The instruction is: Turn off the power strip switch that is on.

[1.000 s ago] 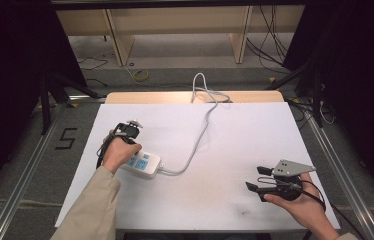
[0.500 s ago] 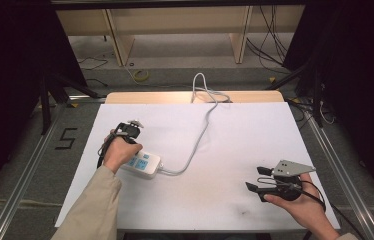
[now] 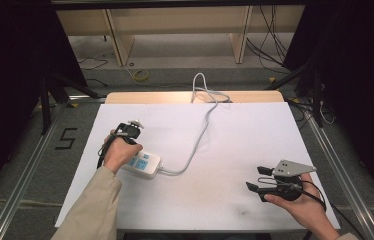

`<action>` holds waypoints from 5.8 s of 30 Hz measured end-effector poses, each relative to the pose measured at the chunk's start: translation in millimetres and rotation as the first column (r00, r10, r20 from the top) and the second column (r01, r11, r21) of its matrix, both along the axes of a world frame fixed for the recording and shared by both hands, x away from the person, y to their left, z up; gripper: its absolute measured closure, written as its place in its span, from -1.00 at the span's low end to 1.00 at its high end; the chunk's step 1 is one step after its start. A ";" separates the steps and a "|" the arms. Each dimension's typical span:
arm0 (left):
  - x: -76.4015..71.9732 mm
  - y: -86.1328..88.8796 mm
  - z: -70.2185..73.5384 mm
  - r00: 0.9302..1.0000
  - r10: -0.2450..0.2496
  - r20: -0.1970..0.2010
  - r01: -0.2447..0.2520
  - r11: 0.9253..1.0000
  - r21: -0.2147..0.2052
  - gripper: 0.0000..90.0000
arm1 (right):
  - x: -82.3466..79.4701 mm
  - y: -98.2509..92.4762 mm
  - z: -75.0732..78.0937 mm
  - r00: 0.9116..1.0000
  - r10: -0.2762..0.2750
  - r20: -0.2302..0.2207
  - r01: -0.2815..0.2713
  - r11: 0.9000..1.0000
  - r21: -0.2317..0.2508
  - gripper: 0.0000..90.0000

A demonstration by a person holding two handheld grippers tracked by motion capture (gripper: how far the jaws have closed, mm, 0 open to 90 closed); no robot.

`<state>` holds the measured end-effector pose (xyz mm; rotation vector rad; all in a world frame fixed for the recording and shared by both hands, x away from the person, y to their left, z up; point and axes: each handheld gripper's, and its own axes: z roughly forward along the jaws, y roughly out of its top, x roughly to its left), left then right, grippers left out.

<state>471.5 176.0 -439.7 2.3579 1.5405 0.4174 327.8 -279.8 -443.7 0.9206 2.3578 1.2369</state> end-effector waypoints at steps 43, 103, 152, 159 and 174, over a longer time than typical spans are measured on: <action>-2.1 0.2 1.6 1.000 -0.007 0.029 0.007 1.000 -0.001 1.00 | 0.1 0.1 0.5 1.000 0.000 0.004 0.000 1.000 0.001 -0.29; -29.7 -8.7 33.6 0.918 -0.125 0.377 0.224 0.947 -0.232 0.62 | -0.3 -1.0 1.2 1.000 -0.001 0.008 0.001 1.000 0.003 -0.30; -82.5 -19.7 26.7 0.811 -0.257 0.525 0.454 0.843 -0.289 -0.54 | -0.4 -2.1 0.8 1.000 -0.008 0.006 0.008 1.000 0.014 -0.32; -94.0 -16.2 20.4 0.787 -0.290 0.544 0.465 0.859 -0.215 -0.56 | -0.5 -2.0 0.5 1.000 -0.008 0.006 0.008 1.000 0.014 -0.33; -109.4 2.5 8.5 0.800 -0.266 0.538 0.448 0.861 -0.241 -0.64 | 0.3 -0.5 -0.7 1.000 -0.003 0.007 0.003 1.000 0.012 -0.34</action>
